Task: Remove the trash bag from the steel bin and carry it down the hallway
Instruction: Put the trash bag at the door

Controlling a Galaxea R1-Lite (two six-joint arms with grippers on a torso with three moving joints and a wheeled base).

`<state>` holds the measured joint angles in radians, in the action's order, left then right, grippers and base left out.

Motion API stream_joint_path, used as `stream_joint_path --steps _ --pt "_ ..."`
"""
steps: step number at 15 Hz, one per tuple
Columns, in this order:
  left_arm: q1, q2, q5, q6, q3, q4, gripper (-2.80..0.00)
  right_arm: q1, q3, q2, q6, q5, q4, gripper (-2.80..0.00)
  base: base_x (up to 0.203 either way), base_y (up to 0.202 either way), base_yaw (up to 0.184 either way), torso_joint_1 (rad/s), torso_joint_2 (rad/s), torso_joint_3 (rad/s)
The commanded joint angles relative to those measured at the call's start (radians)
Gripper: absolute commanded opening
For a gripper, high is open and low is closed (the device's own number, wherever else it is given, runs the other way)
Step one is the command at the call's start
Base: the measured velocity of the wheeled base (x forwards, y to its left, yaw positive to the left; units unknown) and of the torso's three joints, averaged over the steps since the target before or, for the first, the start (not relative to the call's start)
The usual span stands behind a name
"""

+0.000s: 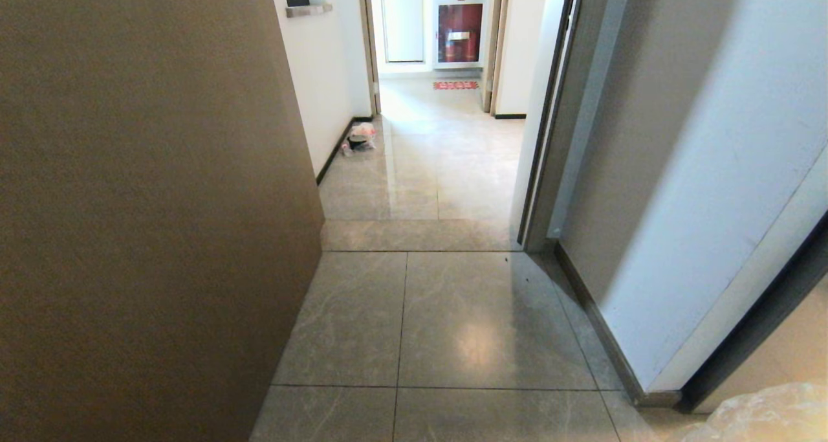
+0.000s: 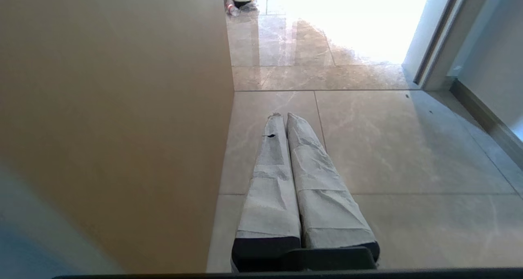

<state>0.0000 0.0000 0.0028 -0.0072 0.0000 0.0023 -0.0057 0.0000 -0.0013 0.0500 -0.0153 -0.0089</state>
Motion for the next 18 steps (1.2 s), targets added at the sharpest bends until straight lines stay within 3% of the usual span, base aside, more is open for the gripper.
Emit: stream_joint_path --steps 1,18 --pt "0.0 0.0 0.0 0.0 0.0 0.001 -2.8 0.0 0.003 0.001 0.001 0.0 0.0 -2.8 0.196 0.0 0.001 0.002 0.0 0.0" --pt "0.0 -0.002 0.0 0.001 -0.002 0.002 -2.8 0.0 0.003 0.0 0.001 0.0 0.0 -2.8 0.192 0.0 0.001 0.002 0.0 0.002"
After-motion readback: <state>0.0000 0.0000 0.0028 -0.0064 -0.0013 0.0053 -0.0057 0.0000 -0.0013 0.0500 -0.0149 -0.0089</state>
